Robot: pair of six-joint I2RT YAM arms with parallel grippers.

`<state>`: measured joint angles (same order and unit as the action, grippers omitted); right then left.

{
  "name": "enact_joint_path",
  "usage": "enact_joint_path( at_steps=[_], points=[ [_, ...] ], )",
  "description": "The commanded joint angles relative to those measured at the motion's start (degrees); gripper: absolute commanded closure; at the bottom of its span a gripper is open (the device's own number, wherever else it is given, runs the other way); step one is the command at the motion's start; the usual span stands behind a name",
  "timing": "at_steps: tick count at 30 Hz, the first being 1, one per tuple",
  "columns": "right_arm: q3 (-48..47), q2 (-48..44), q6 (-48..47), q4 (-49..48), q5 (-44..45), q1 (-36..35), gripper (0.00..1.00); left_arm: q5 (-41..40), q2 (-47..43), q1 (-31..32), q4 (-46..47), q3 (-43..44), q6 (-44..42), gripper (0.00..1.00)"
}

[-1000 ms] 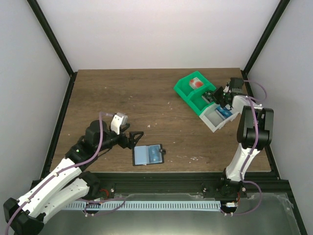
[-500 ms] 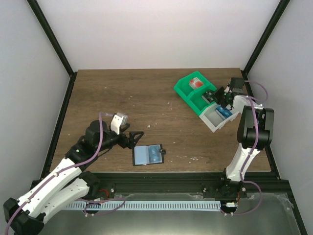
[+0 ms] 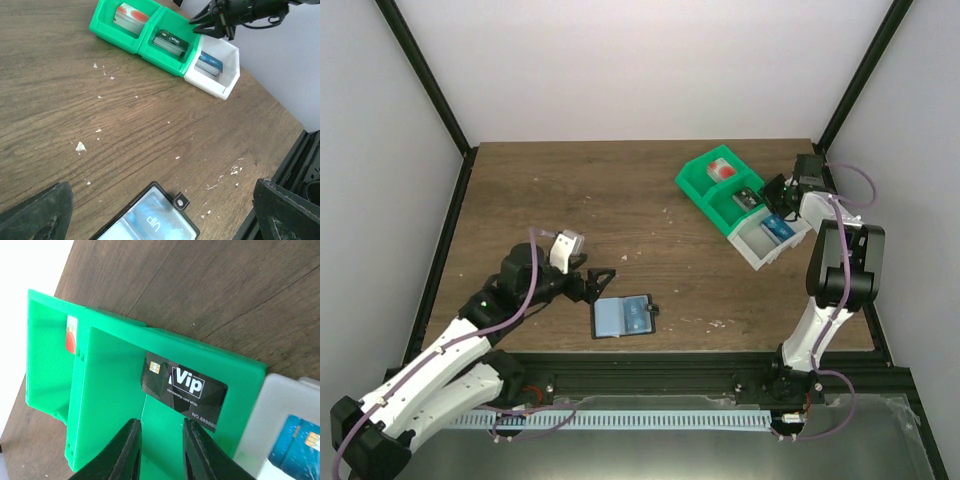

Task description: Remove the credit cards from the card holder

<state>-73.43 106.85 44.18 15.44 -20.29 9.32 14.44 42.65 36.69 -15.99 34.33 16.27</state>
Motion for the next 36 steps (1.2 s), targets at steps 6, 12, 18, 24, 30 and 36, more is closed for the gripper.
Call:
enact_joint_path(
  at_steps=[6,12,18,24,30,36],
  points=[
    [0.52,-7.75,1.29,4.35,0.04,0.58,0.73,-5.66,2.79,-0.15,-2.11,1.33,6.31,0.0],
    [8.51,-16.77,-4.32,-0.46,-8.88,0.42,0.71,-0.93,8.37,-0.14,-5.24,3.22,8.65,0.06],
    [18.0,-25.72,-9.2,-2.16,-13.15,-4.21,0.71,5.81,10.76,-0.21,2.27,-2.18,16.92,0.2],
    [29.36,-32.92,-6.0,-5.41,-12.66,-15.19,0.71,10.86,14.39,-0.26,11.07,-9.14,23.02,0.22],
    [37.6,-38.97,-3.47,-7.93,-11.42,-25.54,0.71,8.4,16.53,-0.32,13.91,-12.41,26.98,0.18],
    [43.12,-42.6,0.72,-13.04,-9.33,-39.96,0.7,8.94,16.42,-0.47,18.8,-16.01,31.73,0.14]
  ],
)
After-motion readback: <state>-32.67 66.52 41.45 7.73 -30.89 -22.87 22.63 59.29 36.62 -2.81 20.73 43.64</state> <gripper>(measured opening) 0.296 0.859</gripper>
